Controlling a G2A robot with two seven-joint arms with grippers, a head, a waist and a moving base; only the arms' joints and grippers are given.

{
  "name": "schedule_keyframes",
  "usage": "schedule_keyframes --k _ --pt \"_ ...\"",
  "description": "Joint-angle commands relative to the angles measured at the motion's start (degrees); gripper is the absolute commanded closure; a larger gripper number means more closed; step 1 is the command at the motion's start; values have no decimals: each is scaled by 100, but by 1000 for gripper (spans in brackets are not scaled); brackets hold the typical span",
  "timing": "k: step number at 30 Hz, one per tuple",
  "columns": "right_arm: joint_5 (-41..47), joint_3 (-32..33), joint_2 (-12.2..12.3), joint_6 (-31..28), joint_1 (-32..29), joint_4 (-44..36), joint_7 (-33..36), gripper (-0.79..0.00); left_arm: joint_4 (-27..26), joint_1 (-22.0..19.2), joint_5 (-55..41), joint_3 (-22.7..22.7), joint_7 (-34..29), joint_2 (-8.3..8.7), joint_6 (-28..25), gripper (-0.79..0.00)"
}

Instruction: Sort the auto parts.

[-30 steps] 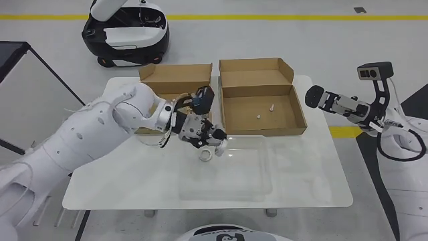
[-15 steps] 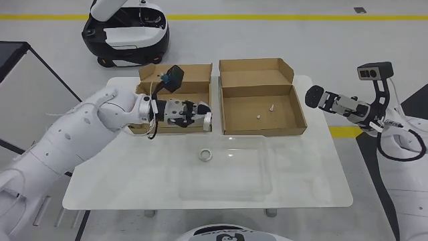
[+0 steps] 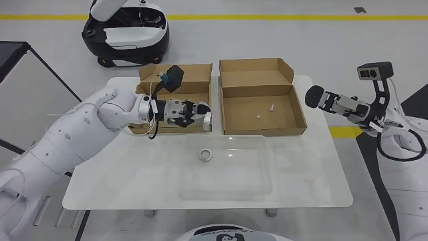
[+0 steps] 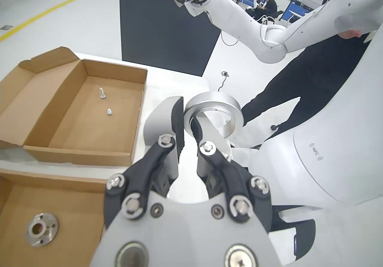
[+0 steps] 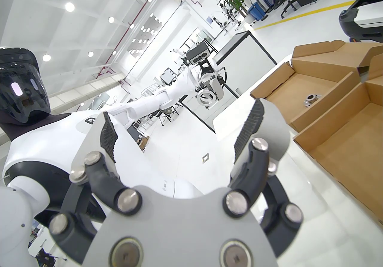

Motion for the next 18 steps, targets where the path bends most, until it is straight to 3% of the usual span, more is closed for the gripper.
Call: schedule_keyframes --k 1,15,18 --pt "0 0 0 0 0 0 0 -785 -4 -1 2 2 -4 -2 0 0" --pt "0 0 0 0 0 0 0 -785 -4 -1 2 2 -4 -2 0 0" --pt "0 0 0 0 0 0 0 -785 -98 186 -486 -63 306 -1 0 0"
